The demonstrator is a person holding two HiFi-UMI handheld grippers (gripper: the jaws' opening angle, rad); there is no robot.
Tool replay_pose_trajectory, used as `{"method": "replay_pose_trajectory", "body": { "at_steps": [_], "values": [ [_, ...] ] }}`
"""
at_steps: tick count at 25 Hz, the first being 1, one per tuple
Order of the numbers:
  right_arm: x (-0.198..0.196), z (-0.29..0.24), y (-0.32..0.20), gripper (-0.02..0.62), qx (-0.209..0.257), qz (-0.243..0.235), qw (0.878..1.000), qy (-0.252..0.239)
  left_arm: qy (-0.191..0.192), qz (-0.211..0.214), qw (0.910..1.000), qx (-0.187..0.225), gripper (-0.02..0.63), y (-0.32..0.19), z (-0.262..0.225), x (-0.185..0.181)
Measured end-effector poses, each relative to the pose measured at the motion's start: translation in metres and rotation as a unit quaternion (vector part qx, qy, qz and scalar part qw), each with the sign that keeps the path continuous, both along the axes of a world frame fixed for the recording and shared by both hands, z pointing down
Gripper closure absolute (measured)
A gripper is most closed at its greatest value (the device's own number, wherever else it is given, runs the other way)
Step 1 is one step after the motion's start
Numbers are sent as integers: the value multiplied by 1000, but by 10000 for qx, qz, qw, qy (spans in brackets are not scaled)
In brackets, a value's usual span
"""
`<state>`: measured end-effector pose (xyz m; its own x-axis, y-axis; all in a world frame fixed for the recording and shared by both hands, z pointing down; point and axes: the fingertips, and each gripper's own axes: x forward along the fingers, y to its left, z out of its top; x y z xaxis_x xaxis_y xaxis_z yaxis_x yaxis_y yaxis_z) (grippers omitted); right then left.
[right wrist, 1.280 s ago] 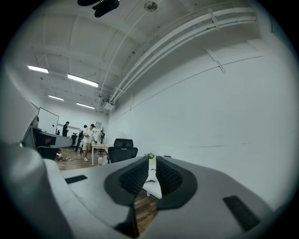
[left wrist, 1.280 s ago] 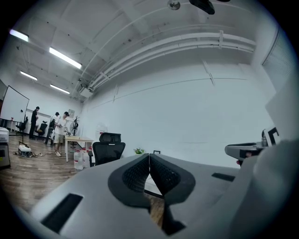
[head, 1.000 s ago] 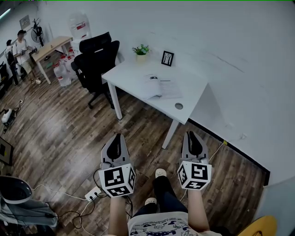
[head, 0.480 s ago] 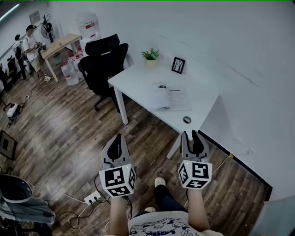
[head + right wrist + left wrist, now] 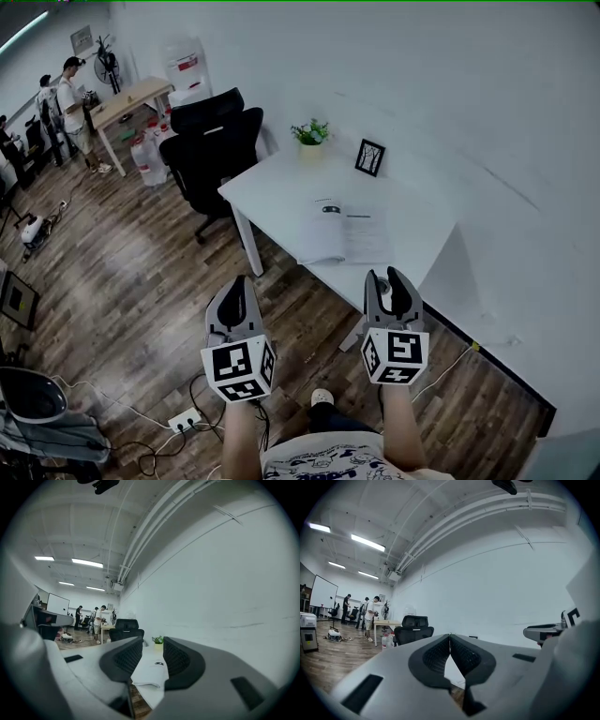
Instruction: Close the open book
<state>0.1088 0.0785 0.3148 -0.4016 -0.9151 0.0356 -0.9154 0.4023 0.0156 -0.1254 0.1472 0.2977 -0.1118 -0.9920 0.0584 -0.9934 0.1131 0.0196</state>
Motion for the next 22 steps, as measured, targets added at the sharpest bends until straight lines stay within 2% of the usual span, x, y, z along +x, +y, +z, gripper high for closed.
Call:
{"method": "replay_pose_trajectory", "body": {
  "at_steps": [9, 22],
  "values": [
    [8, 21, -70, 465, -182, -271, 9994, 96, -21, -152, 9998, -143, 583, -61, 13, 16],
    [-3, 48, -106, 465, -467, -385, 9978, 268, -20, -331, 9984, -451, 583, -91, 36, 7]
  ]
}}
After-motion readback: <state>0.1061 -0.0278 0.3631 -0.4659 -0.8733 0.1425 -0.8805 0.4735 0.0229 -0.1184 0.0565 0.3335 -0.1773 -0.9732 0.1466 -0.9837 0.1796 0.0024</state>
